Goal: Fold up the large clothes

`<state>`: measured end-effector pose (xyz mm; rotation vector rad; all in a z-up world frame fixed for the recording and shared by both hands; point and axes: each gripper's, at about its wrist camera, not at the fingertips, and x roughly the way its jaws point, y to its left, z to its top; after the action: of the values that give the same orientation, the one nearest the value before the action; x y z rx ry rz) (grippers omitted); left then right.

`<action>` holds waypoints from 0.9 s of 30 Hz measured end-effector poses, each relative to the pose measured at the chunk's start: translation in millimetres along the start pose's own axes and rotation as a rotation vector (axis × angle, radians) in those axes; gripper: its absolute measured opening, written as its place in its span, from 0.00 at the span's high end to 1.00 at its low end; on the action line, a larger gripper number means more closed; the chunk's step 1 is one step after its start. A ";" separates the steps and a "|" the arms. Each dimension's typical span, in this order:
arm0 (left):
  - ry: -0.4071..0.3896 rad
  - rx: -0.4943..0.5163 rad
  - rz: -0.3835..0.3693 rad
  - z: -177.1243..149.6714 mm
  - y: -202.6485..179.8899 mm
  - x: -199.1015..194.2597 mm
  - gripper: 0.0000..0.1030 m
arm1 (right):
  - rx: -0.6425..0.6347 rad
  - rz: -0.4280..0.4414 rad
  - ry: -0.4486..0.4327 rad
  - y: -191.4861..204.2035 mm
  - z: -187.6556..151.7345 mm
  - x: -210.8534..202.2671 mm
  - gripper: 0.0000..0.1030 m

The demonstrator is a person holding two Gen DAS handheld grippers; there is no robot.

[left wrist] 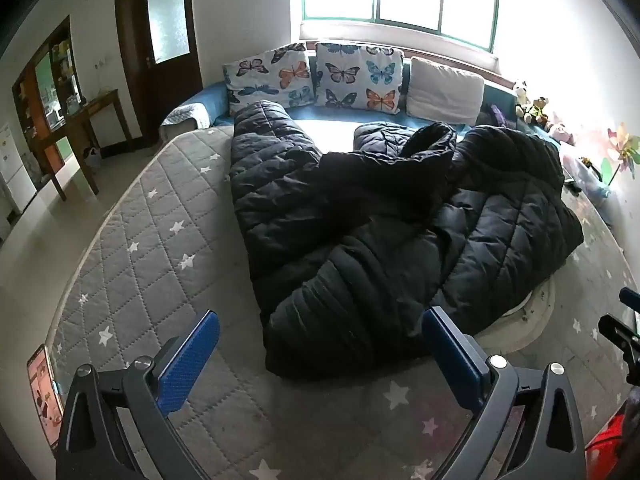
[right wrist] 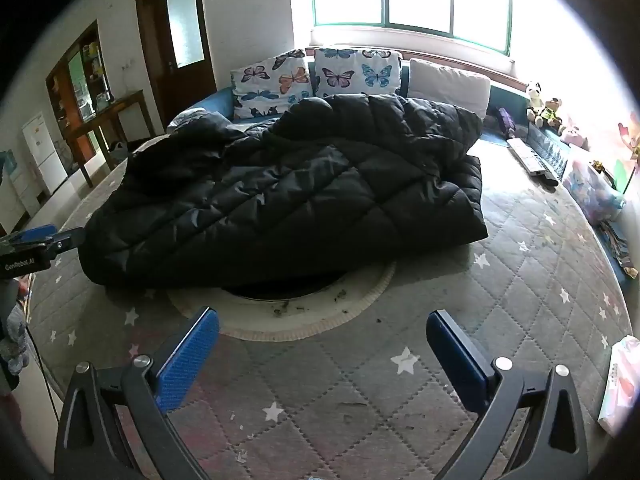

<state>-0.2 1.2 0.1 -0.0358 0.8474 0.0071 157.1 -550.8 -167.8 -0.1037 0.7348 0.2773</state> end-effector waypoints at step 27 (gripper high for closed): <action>0.012 0.070 -0.048 -5.0 -16.8 -8.8 0.00 | -0.002 -0.002 0.006 -3.4 -1.5 2.4 0.00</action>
<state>-9.4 -15.6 3.8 0.0100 0.8579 -0.0684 158.7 -553.8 -170.5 -0.1067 0.7402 0.2763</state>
